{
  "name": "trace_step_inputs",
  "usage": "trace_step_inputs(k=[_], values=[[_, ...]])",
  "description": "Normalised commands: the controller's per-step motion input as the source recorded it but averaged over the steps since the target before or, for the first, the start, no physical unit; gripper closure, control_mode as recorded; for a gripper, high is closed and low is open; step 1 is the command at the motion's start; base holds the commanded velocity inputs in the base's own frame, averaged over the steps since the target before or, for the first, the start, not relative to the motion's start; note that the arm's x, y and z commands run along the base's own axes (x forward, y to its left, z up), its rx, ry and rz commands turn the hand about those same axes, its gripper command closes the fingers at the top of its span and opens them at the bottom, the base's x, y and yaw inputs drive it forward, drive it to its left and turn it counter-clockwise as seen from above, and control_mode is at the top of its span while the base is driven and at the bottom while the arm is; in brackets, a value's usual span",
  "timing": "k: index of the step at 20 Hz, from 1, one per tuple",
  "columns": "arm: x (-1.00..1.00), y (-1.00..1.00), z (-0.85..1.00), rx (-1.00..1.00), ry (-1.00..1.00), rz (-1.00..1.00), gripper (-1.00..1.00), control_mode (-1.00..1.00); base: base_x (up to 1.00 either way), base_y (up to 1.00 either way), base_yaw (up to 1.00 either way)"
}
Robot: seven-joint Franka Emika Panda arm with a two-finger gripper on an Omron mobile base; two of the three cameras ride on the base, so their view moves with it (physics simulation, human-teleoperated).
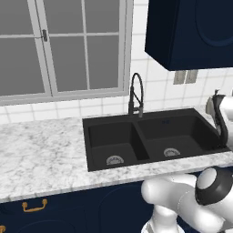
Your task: Put the colander in the sink, put the tangerine in the colander, and turn on the sink faucet and pour water over the colander.
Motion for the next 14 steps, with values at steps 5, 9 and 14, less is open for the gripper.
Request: trace_step_inputs(k=[5, 9, 14], values=[[0.19, -0.78, -0.09, 0.03, 0.00, 0.00, -1.00, -1.00, 0.00, 0.00, 0.00], [0.22, -0.75, -0.09, 0.03, 0.00, 0.00, -1.00, -1.00, 0.00, 0.00, 0.00], [0.35, -0.71, -0.11, 0.05, 0.02, 0.00, -1.00, -1.00, 0.00, 0.00, 0.00]])
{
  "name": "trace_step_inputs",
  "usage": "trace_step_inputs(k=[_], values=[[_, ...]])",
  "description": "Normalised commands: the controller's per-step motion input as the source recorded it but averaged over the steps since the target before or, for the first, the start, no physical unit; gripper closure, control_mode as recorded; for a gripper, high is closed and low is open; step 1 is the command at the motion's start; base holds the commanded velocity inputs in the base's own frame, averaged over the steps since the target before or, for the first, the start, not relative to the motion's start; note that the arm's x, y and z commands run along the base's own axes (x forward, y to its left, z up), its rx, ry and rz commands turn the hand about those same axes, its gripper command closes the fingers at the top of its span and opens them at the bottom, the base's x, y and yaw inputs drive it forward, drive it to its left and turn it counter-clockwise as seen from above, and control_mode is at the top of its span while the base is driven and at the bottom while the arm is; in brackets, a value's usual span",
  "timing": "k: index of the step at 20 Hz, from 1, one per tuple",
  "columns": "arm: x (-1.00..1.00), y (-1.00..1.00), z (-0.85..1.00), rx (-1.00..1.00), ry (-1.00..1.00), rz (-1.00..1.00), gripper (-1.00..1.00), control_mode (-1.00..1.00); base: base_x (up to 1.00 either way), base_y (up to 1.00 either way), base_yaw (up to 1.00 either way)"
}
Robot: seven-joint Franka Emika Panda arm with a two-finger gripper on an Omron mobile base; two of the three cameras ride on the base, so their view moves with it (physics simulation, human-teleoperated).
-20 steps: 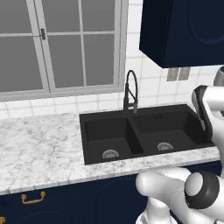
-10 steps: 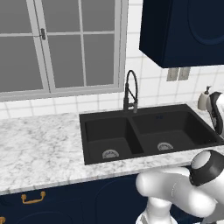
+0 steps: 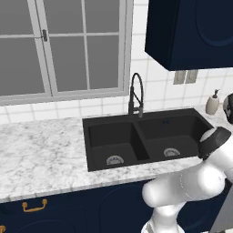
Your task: Put the colander in the sink, put the tangerine in the colander, and turn on the sink faucet and pour water over the colander.
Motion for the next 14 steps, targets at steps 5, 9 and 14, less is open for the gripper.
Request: trace_step_inputs(k=[5, 9, 14], values=[[0.43, -0.66, -0.20, 0.07, 0.02, 0.00, -1.00, -1.00, 0.00, 0.00, 0.00], [0.35, -0.61, -0.24, 0.05, 0.02, 0.00, -1.00, -1.00, 0.00, 0.00, 0.00], [0.22, -0.40, -0.18, 0.02, 0.00, 0.00, -1.00, -1.00, 0.00, 0.00, 0.00]])
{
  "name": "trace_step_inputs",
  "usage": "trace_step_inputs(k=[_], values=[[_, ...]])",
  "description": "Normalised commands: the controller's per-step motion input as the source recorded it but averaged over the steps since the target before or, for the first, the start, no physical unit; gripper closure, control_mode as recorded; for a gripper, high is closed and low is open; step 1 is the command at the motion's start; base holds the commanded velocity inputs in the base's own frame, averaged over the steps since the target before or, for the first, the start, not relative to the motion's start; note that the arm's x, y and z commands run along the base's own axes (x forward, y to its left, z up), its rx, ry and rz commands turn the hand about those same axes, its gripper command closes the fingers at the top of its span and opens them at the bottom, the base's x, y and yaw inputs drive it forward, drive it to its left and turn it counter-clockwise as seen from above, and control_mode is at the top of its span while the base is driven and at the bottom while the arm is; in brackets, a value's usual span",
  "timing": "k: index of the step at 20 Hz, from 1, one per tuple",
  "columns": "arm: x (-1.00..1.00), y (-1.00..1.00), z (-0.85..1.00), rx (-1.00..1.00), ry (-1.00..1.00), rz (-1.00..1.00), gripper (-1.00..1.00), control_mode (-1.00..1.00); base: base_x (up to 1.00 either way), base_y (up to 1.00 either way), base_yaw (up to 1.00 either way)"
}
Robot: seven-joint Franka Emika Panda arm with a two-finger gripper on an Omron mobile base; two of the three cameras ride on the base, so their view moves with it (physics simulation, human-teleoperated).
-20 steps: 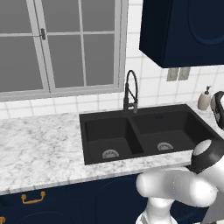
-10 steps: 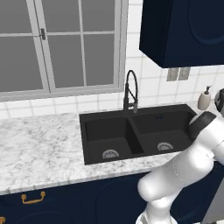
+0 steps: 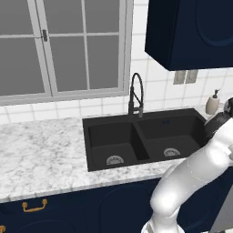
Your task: Put the colander in the sink, put the tangerine in the colander, and turn on the sink faucet and pour water over the colander.
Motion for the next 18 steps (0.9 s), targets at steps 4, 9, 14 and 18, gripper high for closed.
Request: trace_step_inputs(k=[4, 9, 14, 18], values=[[0.15, -0.28, -0.06, 0.00, 0.00, 0.00, -1.00, -1.00, 0.00, 0.00, 0.00], [0.07, -0.09, -0.17, 0.00, 0.00, 0.01, -1.00, -1.00, 0.00, 0.00, 0.00], [0.00, 0.00, -0.35, 0.00, 0.00, 0.03, -1.00, -1.00, 0.00, 0.00, 0.00], [0.00, 0.00, -0.20, -0.01, -0.09, 0.07, -1.00, -1.00, 0.00, 0.00, 0.00]])
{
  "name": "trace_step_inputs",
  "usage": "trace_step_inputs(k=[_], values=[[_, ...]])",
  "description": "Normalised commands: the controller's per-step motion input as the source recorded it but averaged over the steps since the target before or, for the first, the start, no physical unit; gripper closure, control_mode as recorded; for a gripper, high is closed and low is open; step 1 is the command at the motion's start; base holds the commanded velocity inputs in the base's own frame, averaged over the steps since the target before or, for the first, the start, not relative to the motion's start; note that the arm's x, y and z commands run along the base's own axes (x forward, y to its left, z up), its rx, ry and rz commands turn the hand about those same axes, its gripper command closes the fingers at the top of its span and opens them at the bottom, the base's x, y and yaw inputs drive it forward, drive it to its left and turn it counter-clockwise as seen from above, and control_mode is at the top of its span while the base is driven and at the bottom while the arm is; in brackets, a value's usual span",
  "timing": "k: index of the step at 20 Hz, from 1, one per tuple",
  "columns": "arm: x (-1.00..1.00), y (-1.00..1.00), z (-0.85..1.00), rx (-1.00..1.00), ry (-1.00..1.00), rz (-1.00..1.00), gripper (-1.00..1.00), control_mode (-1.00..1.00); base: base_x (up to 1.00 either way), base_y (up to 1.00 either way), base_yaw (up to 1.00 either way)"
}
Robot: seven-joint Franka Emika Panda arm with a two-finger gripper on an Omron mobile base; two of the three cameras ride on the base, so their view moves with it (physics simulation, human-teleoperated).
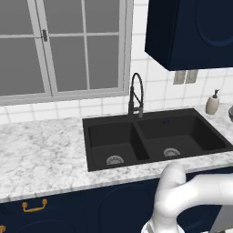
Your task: Put the colander in the sink, put the tangerine in the colander, and turn on the sink faucet and pour water over the colander.
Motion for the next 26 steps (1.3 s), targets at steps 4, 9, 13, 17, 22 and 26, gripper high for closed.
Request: trace_step_inputs(k=[4, 9, 13, 17, 22, 26], values=[[0.11, 0.00, -0.09, -0.04, -0.11, 0.06, -1.00, -1.00, 0.00, 0.00, 0.00], [0.27, 0.00, -0.15, -0.07, -0.04, 0.03, -1.00, -1.00, 0.00, 0.00, 0.00], [0.38, -0.14, -0.03, -0.04, 0.00, 0.01, -1.00, -1.00, 0.00, 0.00, 0.00], [0.43, -0.26, -0.02, -0.01, 0.01, 0.00, -1.00, -1.00, 0.00, 0.00, 0.00], [0.41, -0.20, -0.06, 0.00, 0.04, 0.01, -1.00, -1.00, 0.00, 0.00, 0.00], [0.32, -0.19, -0.10, 0.00, 0.08, 0.02, -1.00, -1.00, 0.00, 0.00, 0.00]])
